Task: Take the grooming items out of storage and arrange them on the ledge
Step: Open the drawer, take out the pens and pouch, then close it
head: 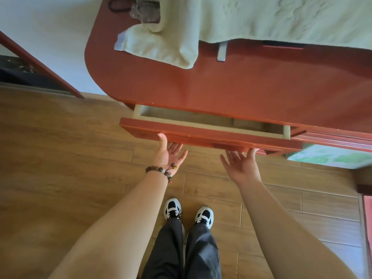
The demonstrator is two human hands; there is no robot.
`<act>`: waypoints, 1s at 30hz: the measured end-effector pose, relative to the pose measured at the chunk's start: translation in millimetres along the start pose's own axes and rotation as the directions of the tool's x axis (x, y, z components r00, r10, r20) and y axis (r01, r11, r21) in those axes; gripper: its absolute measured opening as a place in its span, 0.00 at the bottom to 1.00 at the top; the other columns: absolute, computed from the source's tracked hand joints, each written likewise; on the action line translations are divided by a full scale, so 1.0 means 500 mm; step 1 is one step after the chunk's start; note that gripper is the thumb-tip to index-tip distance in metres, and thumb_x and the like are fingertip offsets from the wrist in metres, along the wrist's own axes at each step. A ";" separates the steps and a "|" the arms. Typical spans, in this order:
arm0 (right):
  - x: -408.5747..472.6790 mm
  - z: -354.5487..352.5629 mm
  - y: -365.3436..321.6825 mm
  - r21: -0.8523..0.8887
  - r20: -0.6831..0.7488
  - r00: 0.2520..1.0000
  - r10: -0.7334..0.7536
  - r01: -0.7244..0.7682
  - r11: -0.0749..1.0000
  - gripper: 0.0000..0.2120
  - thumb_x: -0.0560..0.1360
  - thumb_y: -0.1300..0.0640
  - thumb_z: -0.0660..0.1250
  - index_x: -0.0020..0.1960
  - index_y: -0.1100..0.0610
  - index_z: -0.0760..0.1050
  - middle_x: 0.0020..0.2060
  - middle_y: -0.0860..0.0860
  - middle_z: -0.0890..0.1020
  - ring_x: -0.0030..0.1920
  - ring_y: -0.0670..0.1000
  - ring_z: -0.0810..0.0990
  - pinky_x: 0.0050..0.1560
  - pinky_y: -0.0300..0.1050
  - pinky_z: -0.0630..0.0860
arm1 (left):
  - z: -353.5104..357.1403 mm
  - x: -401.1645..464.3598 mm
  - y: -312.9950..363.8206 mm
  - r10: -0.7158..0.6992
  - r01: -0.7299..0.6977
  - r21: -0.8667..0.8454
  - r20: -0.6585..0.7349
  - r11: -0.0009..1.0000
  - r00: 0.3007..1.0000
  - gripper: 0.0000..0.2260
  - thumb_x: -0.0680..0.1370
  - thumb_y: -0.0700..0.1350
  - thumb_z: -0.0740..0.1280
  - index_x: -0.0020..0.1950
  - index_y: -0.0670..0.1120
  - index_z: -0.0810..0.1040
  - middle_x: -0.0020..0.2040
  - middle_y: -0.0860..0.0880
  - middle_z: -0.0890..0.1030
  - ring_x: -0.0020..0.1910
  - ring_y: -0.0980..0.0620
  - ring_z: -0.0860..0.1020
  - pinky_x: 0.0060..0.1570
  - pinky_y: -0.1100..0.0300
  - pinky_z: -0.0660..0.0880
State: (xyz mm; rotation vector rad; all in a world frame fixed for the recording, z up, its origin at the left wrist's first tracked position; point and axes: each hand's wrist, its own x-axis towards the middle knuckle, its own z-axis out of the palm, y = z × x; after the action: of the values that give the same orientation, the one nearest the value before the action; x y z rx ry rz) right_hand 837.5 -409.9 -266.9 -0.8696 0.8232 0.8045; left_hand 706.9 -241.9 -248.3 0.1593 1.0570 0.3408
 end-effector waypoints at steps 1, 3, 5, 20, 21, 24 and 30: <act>-0.008 -0.012 0.007 -0.003 -0.006 1.000 0.002 -0.002 1.000 0.29 0.77 0.36 0.57 0.68 0.57 0.65 0.64 0.56 0.72 0.65 0.53 0.72 0.65 0.58 0.68 | -0.010 -0.012 -0.006 -0.006 0.006 -0.013 -0.010 1.000 1.000 0.40 0.69 0.63 0.64 0.73 0.41 0.59 0.72 0.44 0.66 0.71 0.46 0.66 0.64 0.43 0.69; -0.026 -0.036 0.022 -0.009 -0.017 1.000 0.010 -0.010 1.000 0.30 0.76 0.37 0.57 0.69 0.57 0.64 0.66 0.56 0.71 0.63 0.53 0.73 0.63 0.58 0.69 | -0.027 -0.036 -0.018 -0.014 0.012 -0.035 -0.033 0.999 0.999 0.44 0.62 0.62 0.67 0.72 0.42 0.60 0.71 0.44 0.67 0.71 0.46 0.67 0.62 0.44 0.70; -0.042 -0.058 0.036 -0.007 -0.027 1.000 0.016 -0.017 1.000 0.31 0.76 0.37 0.58 0.71 0.56 0.63 0.67 0.56 0.71 0.63 0.53 0.73 0.63 0.57 0.70 | -0.044 -0.059 -0.029 -0.012 0.010 -0.044 -0.048 0.999 0.999 0.46 0.59 0.61 0.68 0.72 0.42 0.61 0.66 0.45 0.70 0.71 0.46 0.66 0.62 0.44 0.70; -0.133 -0.189 0.110 0.001 -0.034 0.996 0.078 -0.078 0.997 0.29 0.77 0.38 0.55 0.71 0.56 0.63 0.70 0.55 0.68 0.66 0.52 0.70 0.62 0.57 0.70 | -0.177 -0.152 -0.091 -0.020 0.013 -0.089 -0.082 0.996 0.996 0.70 0.33 0.56 0.81 0.73 0.43 0.60 0.70 0.45 0.68 0.71 0.45 0.66 0.64 0.44 0.67; -0.135 -0.194 0.111 0.002 -0.029 0.996 0.084 -0.084 0.996 0.29 0.77 0.38 0.54 0.71 0.56 0.63 0.69 0.54 0.69 0.66 0.52 0.70 0.61 0.57 0.70 | -0.180 -0.156 -0.094 -0.021 0.013 -0.096 -0.084 0.995 0.996 0.69 0.33 0.56 0.81 0.72 0.43 0.61 0.68 0.45 0.69 0.70 0.45 0.67 0.63 0.44 0.68; -0.142 -0.203 0.115 0.003 -0.018 0.996 0.091 -0.091 0.996 0.29 0.78 0.38 0.54 0.72 0.56 0.63 0.67 0.54 0.70 0.66 0.52 0.70 0.60 0.57 0.70 | -0.188 -0.163 -0.099 -0.024 0.016 -0.084 -0.087 0.996 0.996 0.65 0.33 0.57 0.81 0.68 0.44 0.64 0.60 0.47 0.73 0.66 0.46 0.70 0.62 0.44 0.68; -0.171 -0.209 0.101 -0.092 -0.037 0.993 0.116 -0.119 0.989 0.28 0.79 0.40 0.55 0.71 0.58 0.63 0.65 0.56 0.74 0.63 0.54 0.74 0.60 0.56 0.71 | -0.191 -0.189 -0.096 -0.066 0.075 0.106 -0.089 0.992 0.994 0.43 0.62 0.63 0.67 0.71 0.43 0.63 0.66 0.44 0.73 0.64 0.44 0.72 0.60 0.44 0.70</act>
State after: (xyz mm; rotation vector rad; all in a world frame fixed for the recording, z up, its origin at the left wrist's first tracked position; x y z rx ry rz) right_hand 727.8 -502.2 -251.7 -0.9254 0.8759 0.9415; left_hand 590.8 -323.0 -230.7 0.2061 1.1639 0.2278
